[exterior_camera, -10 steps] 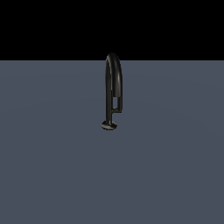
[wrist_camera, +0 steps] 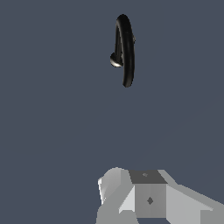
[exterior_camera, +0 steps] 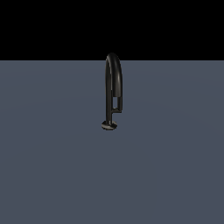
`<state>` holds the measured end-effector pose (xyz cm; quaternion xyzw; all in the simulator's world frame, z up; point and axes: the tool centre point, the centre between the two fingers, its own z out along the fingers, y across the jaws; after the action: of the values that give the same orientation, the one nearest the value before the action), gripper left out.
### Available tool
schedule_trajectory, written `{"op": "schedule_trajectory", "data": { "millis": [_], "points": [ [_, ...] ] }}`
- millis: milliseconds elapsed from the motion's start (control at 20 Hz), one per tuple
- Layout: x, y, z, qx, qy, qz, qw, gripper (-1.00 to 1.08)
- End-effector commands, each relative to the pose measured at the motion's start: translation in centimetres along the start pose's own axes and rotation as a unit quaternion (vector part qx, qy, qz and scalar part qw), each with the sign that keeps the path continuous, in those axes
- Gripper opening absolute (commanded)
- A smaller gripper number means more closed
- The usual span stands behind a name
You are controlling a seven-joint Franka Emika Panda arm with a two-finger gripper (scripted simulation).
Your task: Turn on the faucet by rotating a designated handle.
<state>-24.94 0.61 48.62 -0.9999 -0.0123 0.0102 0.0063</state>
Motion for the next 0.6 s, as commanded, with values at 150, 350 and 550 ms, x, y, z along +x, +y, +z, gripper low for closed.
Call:
{"op": "schedule_trajectory", "data": {
  "millis": [150,350,550],
  "points": [
    [1.5,-0.2,0.2,0.015,-0.018,0.016,0.9996,-1.00],
    [3.2,-0.3,0.4,0.031,-0.038,0.034,0.9982,-1.00],
    [5.3,-0.4,0.8,0.052,-0.063,0.056,0.9951,-1.00]
  ]
}}
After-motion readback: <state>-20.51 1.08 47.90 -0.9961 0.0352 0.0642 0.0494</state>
